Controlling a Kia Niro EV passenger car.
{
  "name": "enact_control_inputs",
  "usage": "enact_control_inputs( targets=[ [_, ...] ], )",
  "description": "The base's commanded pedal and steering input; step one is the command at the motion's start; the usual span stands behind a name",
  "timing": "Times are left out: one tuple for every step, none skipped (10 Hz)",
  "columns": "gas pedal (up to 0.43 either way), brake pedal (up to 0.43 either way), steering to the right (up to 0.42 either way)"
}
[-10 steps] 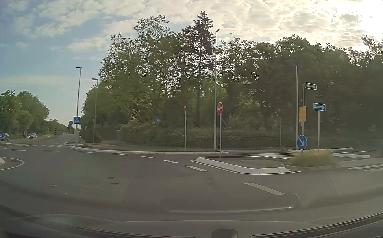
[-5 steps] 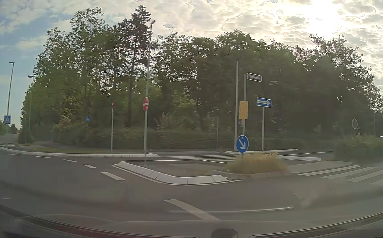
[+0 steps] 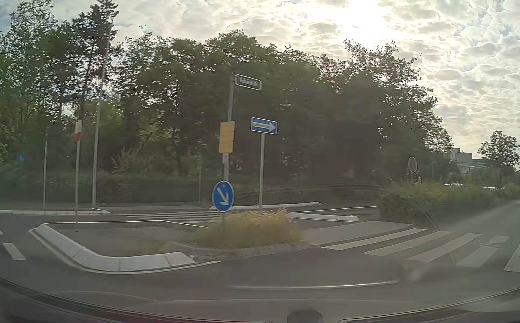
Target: Follow the waypoints while adhering to traffic rules and regulations
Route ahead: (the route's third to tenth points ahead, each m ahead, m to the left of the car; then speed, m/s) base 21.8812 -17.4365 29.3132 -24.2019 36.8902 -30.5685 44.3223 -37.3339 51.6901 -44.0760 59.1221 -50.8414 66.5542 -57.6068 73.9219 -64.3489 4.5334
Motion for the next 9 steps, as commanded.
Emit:
enact_control_inputs(
  targets=[
    [0.177, 0.03, 0.459],
    [0.177, 0.03, 0.451],
    [0.189, 0.03, 0.438],
    [0.189, 0.03, 0.427],
    [0.197, 0.037, 0.409],
    [0.209, 0.03, 0.384],
    [0.22, 0.03, 0.353],
    [0.22, 0.03, 0.317],
    [0.22, 0.03, 0.279]
  ],
)
